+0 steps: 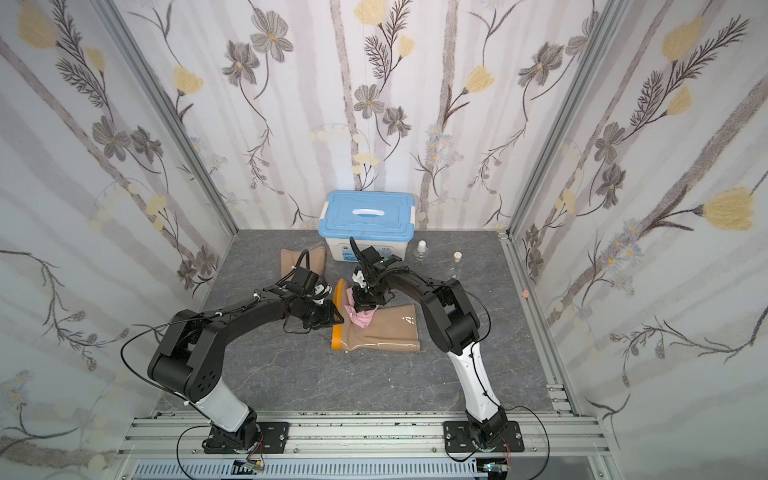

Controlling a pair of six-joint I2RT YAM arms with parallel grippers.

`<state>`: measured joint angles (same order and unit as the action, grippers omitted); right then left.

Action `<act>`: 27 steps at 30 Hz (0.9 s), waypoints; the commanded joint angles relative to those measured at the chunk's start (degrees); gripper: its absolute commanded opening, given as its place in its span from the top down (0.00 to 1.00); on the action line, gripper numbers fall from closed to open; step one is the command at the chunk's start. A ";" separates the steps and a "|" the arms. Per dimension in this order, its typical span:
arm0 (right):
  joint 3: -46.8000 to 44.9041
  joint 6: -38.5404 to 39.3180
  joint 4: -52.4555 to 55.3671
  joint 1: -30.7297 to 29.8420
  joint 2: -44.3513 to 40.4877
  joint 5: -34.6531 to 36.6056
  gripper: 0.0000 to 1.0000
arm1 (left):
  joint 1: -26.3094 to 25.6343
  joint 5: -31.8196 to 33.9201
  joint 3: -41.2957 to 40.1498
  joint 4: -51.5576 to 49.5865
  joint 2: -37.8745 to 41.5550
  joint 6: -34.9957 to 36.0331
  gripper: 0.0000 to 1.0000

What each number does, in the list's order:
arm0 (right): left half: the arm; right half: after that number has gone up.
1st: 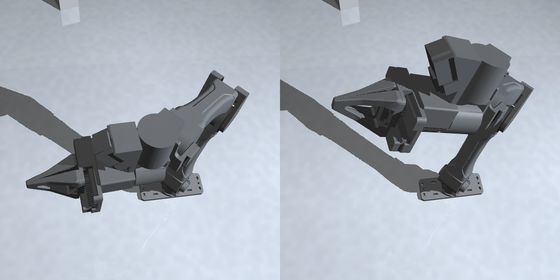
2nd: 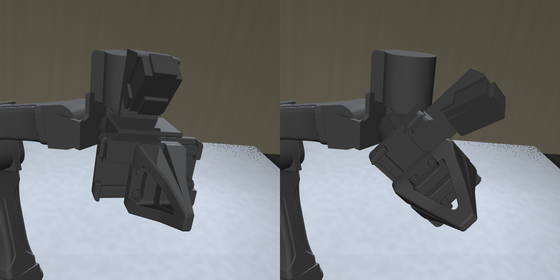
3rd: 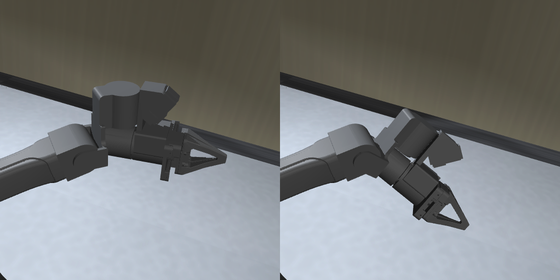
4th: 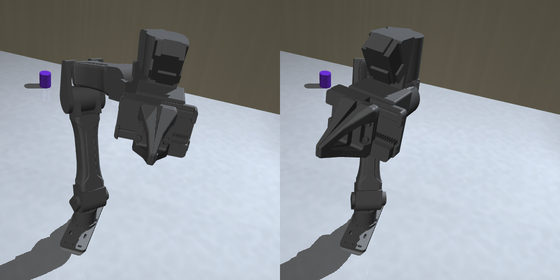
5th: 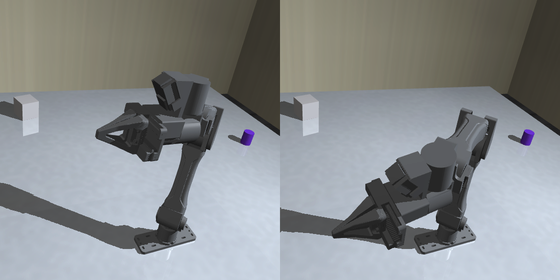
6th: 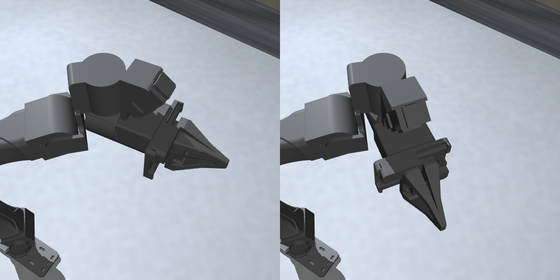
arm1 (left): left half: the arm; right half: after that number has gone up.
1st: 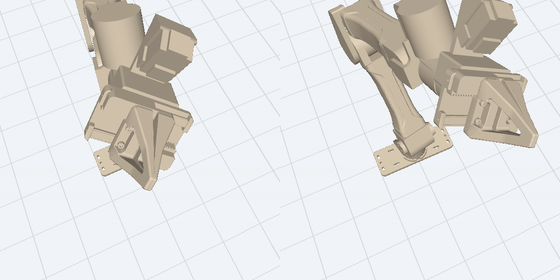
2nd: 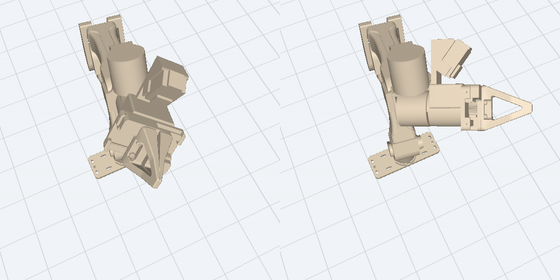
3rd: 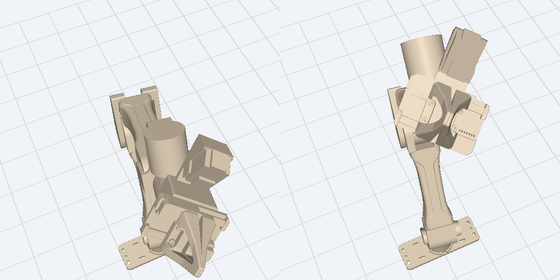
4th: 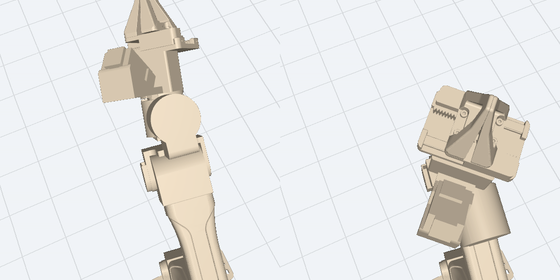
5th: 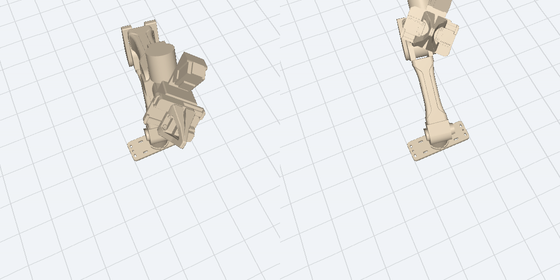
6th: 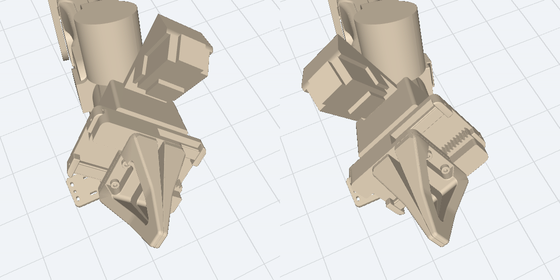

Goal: Wipe the rubber boots with a cloth
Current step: Wipe the dirt off the rubber boot.

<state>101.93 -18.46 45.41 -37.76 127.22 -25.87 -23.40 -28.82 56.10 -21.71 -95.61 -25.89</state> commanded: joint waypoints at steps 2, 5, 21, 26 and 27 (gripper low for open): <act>-0.57 10.00 17.91 -0.21 -2.85 14.80 1.00 | 0.09 1.85 0.05 -1.27 -0.95 0.08 0.63; -2.17 12.66 22.77 0.22 -4.99 28.22 1.00 | 0.30 1.66 0.15 -1.25 -1.35 -0.10 0.63; -3.88 0.15 -1.97 5.69 -12.04 10.62 1.00 | 0.63 1.15 0.31 -1.20 -1.60 -0.22 0.63; 7.87 -5.49 -7.85 2.86 -0.45 3.59 1.00 | 0.71 1.24 -0.16 -1.09 -1.31 -0.22 0.63; 10.63 -5.64 -6.96 2.15 2.09 1.55 1.00 | 0.65 1.31 -0.12 -1.12 -1.32 -0.29 0.63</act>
<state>108.14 -19.57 42.96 -34.57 125.47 -15.46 -22.76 -30.98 56.40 -21.50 -96.68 -25.93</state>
